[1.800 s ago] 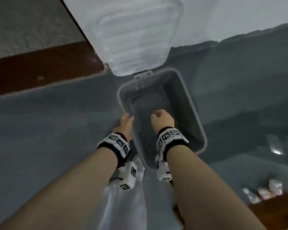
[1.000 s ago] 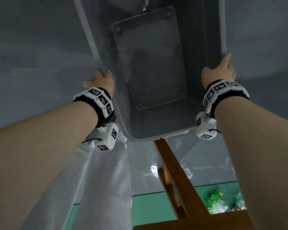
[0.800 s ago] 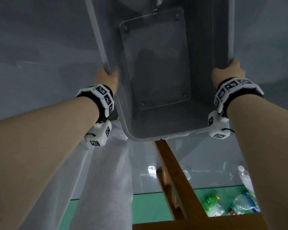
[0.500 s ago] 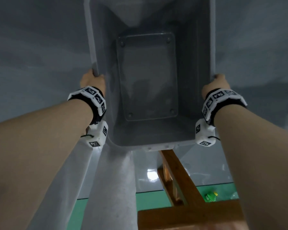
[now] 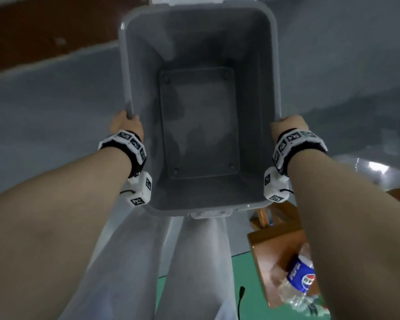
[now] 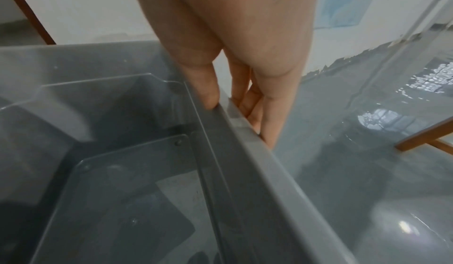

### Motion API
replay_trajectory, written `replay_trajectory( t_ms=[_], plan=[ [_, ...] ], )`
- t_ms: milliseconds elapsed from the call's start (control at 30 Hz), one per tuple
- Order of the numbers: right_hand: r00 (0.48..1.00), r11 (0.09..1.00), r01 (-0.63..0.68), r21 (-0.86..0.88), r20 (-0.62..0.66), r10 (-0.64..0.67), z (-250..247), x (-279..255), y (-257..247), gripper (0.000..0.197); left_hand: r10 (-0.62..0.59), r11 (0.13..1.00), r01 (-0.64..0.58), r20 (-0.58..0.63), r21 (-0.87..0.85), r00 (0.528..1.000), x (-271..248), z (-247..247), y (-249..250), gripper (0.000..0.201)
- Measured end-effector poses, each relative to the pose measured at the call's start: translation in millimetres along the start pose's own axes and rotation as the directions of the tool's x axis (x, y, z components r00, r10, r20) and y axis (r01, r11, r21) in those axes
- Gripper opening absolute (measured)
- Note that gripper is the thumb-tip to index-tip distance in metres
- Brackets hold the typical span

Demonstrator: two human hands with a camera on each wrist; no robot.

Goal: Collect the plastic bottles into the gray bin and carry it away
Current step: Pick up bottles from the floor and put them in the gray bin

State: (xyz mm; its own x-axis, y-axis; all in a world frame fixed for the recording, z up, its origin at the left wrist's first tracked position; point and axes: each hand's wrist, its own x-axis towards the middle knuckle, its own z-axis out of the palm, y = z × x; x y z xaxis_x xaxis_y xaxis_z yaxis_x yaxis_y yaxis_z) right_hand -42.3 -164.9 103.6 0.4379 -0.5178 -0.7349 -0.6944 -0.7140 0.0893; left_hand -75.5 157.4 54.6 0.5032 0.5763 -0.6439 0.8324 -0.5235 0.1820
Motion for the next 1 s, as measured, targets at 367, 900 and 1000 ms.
replay_trajectory(
  t_ms=[367, 900, 1000],
  plan=[
    [0.983, 0.960, 0.170, 0.221, -0.110, -0.149, 22.3, -177.3, 19.6, 0.037, 0.169, 0.986, -0.169, -0.057, 0.002, 0.984, -61.7, -162.0, -72.1, 0.037],
    [0.960, 0.965, 0.256, 0.052, -0.132, -0.247, 132.6, -336.9, 172.0, 0.035, 0.152, 0.988, -0.155, -0.076, -0.029, 0.985, -202.8, -167.7, -274.7, 0.031],
    [0.965, 0.970, 0.230, 0.074, -0.149, -0.218, 156.1, -359.7, 208.0, 0.033, 0.146, 0.989, -0.148, -0.064, -0.027, 0.987, -227.1, -156.9, -307.4, 0.032]
  ],
)
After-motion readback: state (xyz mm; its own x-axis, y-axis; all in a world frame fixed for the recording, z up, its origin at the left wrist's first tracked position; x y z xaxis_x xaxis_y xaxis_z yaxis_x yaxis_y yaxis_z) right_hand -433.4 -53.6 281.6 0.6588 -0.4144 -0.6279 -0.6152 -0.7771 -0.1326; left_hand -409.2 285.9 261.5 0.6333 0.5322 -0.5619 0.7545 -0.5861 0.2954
